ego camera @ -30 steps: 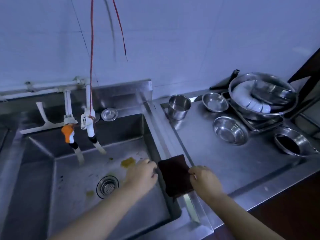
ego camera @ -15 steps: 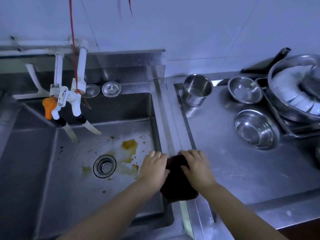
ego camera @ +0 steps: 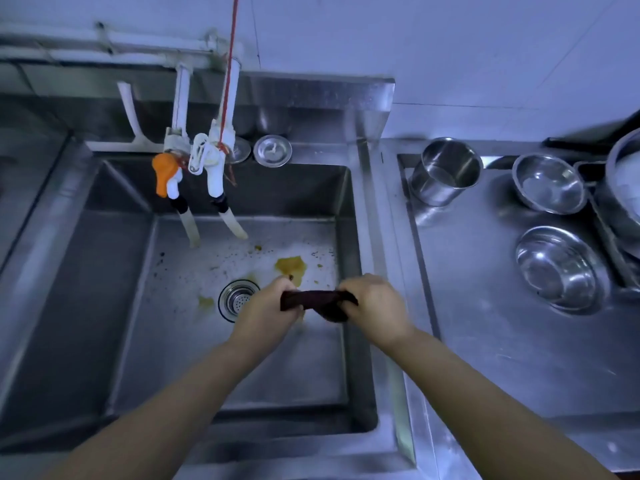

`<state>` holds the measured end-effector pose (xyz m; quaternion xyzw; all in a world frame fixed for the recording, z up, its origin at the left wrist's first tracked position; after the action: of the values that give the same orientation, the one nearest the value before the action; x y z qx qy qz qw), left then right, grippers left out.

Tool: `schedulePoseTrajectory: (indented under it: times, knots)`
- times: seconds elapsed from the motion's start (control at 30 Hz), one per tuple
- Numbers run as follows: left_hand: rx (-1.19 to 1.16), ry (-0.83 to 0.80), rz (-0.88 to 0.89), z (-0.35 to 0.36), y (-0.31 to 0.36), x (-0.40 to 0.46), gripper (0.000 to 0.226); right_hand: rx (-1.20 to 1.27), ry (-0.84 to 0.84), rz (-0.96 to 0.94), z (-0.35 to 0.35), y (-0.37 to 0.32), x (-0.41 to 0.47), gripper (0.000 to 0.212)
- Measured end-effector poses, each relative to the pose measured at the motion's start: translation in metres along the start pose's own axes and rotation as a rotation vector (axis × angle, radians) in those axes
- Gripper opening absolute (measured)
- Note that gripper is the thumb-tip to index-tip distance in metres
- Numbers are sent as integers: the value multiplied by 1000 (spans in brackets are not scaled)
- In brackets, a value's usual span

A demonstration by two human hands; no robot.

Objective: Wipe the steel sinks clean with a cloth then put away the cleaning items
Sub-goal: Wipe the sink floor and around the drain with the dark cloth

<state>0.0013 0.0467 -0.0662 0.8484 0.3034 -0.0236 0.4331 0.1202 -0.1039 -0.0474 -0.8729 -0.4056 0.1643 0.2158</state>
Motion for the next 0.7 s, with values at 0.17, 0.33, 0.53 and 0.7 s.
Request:
schedulePoseTrajectory:
  times: [0.17,0.33,0.53,0.7]
  knots:
    - [91,-60,-85,4,-57,4,17,-169,-209,10,59,-8,8,29]
    - [100,-312,-124,38,-111,3,16,-308,-469,213,112,-5,-4,24]
    - [122,-457,-96,91,-152,20,24,-397,-614,390,159,11,-7,28]
    - [142,-394,-100,108,-176,42,26,-438,-406,435,184,25,0,32]
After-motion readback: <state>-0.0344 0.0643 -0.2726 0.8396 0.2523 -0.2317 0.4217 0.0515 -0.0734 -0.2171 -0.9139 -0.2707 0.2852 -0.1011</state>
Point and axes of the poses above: each hand's wrist, its own x-axis towards the middle knuckle, its own z-axis out of the palm, y = z × x, the point moved 1 cm from there along x, towards the middle knuckle, and after that the axes turned 2 degrees about x, right-handed, at the moved point
